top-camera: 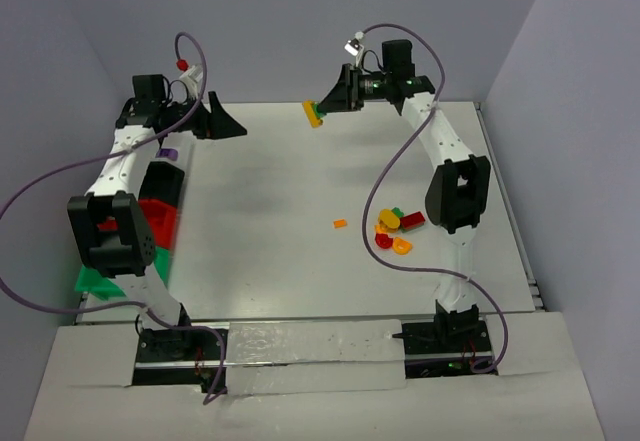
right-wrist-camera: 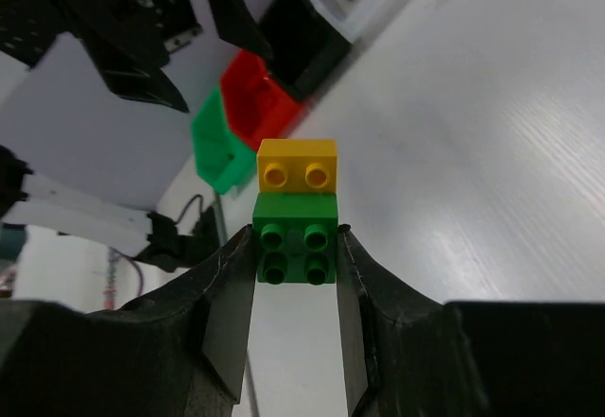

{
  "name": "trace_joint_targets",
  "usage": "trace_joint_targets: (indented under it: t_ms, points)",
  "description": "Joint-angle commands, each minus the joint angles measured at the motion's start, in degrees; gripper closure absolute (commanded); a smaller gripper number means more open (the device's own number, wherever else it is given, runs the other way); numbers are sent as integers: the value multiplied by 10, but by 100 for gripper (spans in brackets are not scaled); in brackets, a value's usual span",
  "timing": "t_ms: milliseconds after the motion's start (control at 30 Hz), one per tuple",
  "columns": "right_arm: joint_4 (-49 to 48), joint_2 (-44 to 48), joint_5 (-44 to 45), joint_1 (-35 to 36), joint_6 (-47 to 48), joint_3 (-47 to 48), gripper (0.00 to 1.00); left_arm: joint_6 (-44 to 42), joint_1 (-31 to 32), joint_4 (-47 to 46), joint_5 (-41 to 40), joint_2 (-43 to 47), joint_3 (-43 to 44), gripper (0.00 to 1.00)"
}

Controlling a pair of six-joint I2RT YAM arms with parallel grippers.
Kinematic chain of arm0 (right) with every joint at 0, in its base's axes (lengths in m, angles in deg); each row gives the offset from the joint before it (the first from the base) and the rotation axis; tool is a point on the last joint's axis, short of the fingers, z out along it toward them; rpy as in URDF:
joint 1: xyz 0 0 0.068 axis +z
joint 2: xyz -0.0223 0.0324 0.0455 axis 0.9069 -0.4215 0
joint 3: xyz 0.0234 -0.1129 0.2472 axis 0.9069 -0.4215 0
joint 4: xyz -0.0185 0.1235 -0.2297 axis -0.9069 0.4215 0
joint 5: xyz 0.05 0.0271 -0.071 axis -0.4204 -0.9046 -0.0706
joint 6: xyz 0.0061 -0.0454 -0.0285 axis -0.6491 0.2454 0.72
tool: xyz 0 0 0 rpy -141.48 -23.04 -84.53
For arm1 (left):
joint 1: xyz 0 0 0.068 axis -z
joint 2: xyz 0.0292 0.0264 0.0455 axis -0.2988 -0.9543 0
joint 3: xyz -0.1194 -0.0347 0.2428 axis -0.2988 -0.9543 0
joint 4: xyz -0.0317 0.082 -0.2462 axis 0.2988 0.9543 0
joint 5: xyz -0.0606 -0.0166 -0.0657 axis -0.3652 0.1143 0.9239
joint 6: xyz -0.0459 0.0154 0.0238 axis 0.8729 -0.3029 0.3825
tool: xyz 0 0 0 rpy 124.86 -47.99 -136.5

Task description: Sort the legos into containers by color

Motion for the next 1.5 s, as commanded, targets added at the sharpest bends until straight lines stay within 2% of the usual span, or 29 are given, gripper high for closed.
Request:
trace_joint_targets:
  t_ms: [0,200,333,567,800,900,1133,1233,1300,1333,1433,1467]
  points:
    - [-111,10,-78,31,-99,-5,100,86,32,-101,66,22,0,4]
    - [-144,8,-99,57,-126,-14,100,192,55,-205,101,-4,3,6]
    - [-147,14,-102,72,-124,-17,100,219,71,-233,107,-25,33,6]
    - [-152,21,-110,85,-126,-19,100,268,76,-294,118,-39,37,8]
    - [-185,18,-116,88,-156,-25,100,350,77,-407,159,-35,4,24]
    - [-208,16,-121,88,-183,-29,100,387,79,-442,168,-32,-10,40]
    - [-295,14,-134,89,-255,-49,100,395,83,-450,175,-29,-17,45]
    - [-293,13,-132,89,-252,-50,100,388,84,-438,174,-30,-13,48]
    - [-284,14,-130,89,-242,-50,100,388,84,-435,173,-30,-10,53]
    - [-279,14,-129,89,-237,-50,100,388,83,-433,176,-31,-9,59]
    - [-268,18,-124,87,-225,-50,100,381,82,-422,182,-30,-7,83]
    - [-268,20,-122,86,-222,-50,100,373,78,-408,184,-26,-13,97]
